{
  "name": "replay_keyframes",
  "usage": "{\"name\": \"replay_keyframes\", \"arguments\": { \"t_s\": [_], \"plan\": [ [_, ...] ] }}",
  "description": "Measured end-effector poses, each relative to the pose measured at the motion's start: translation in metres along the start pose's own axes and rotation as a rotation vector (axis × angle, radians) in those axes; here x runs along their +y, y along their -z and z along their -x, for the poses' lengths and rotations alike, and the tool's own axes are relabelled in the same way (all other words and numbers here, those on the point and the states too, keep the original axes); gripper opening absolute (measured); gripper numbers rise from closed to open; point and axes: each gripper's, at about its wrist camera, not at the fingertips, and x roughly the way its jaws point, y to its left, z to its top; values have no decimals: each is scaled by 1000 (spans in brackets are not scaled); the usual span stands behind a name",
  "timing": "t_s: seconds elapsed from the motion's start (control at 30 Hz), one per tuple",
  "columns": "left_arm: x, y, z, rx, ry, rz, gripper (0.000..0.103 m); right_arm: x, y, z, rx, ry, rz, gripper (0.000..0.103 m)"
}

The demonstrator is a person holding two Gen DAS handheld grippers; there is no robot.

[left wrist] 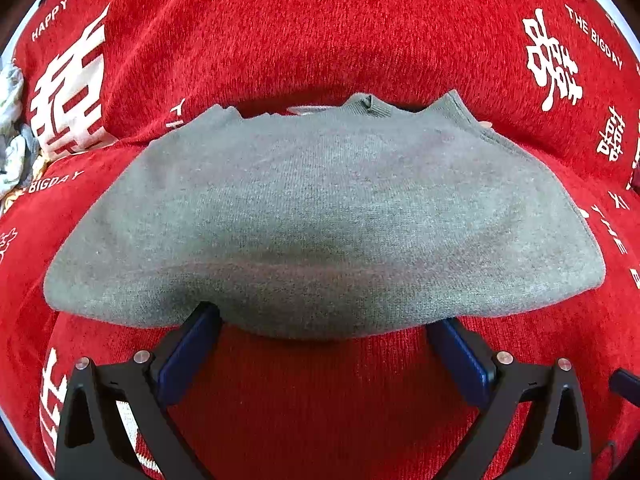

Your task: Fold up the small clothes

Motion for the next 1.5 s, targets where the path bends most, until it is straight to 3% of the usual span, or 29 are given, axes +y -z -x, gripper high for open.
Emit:
{"name": "replay_keyframes", "arguments": {
  "t_s": [0.53,0.77,0.93,1.23,1.4,1.5],
  "plan": [
    [-1,0,0,1,-1,-2,103,3,1,-2,-53,15,-6,103],
    [-1,0,0,0,1,-3,103,2,-3,-2,-28,-1,16,103],
    [-2,0,1,0,0,-2,103,2,3,-1,-92,1,12,103],
    [-2,0,1,0,-1,1,103,1,2,-2,-102,-33,41,103],
    [-2,0,1,1,-1,-1,103,-2,-7,-3,-22,-68,58,103],
    [-2,0,1,1,-1,-1,103,-8,-14,-3,22,-101,-2,103]
  ]
}}
